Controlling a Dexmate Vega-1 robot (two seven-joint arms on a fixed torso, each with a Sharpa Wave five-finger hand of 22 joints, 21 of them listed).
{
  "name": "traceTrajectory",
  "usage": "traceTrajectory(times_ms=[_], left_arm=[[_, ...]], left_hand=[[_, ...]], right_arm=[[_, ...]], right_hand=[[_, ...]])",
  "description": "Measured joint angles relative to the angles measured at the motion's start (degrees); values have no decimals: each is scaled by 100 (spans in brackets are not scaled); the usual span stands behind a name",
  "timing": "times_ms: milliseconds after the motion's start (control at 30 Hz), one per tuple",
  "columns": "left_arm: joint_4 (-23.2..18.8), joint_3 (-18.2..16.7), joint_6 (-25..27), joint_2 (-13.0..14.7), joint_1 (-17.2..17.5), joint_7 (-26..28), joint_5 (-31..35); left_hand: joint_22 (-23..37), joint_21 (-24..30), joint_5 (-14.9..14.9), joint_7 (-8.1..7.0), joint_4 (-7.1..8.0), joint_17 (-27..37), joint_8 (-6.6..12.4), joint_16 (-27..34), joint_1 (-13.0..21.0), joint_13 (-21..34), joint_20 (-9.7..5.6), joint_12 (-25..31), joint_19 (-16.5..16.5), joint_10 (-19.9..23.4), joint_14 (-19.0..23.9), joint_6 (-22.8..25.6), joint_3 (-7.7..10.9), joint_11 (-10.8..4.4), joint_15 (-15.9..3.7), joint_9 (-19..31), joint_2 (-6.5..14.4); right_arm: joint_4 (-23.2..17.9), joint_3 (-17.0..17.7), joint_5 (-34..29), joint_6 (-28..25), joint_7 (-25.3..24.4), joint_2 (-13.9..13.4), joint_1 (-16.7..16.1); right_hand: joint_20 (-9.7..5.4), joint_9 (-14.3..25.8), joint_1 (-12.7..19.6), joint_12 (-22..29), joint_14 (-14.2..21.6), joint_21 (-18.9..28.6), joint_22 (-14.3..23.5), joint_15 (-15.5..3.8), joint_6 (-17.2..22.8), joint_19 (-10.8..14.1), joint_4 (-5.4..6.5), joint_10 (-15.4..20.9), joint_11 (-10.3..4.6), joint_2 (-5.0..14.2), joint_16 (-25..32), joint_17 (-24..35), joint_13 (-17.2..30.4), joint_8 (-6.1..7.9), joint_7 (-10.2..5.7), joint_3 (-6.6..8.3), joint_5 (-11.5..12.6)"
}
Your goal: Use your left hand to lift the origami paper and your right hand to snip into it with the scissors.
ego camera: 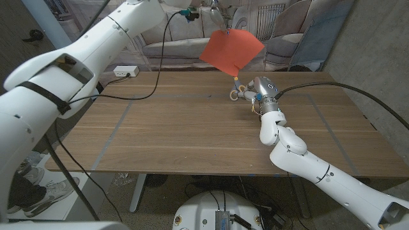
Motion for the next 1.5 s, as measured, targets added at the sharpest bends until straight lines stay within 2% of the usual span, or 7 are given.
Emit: traceTrajectory(times_ms=[467,733,1133,1200,1500], left_arm=[[-51,33,-112,67,125,211,367],[-108,118,-194,125,182,325,879],[-31,-32,-348,182,402,583,955],[-8,-54,-392,194,428,638,929],[141,-138,-513,246,541,764,848]], left_hand=[[0,0,-4,0,9,11,-53,0,0,-27,0,-63,0,-11,0,0,-9,-12,0,0,0],[0,0,-5,0,25,11,-85,-44,0,-55,32,-106,-32,-12,-12,0,-25,-13,-12,0,0],[30,0,-92,2,25,10,-118,-44,0,-71,31,-106,-32,-13,-12,-2,-25,-14,-12,0,0],[30,0,-111,3,25,36,-134,-43,59,-84,31,-112,-31,-13,-12,-2,-25,-14,-12,0,59],[29,0,-189,4,56,44,-173,-43,59,-173,31,-217,-31,-15,-11,-3,-56,-16,-11,0,59]], right_arm=[[-65,-67,-102,-218,153,-25,105],[-68,-130,-177,-552,257,-16,184],[-158,-186,-215,-1161,345,-49,267],[-199,-186,-215,-1237,342,-62,269],[-364,-186,-194,-1651,215,-121,296]], right_hand=[[0,-4,-1,-2,0,0,0,0,18,0,2,29,-8,1,0,0,0,-1,2,-2,-4],[0,0,-2,-2,33,0,1,-33,19,0,2,38,1,2,0,0,0,-1,2,-2,-22],[-31,26,-30,-2,33,0,8,-33,20,32,3,40,1,30,0,1,-1,-3,2,-3,-25],[-31,27,-30,-2,33,0,15,-33,20,32,3,40,1,30,0,1,-1,-3,3,-3,-25],[-31,28,-30,-3,44,0,15,-21,29,31,11,60,1,30,0,1,-1,-1,11,-11,-26]])
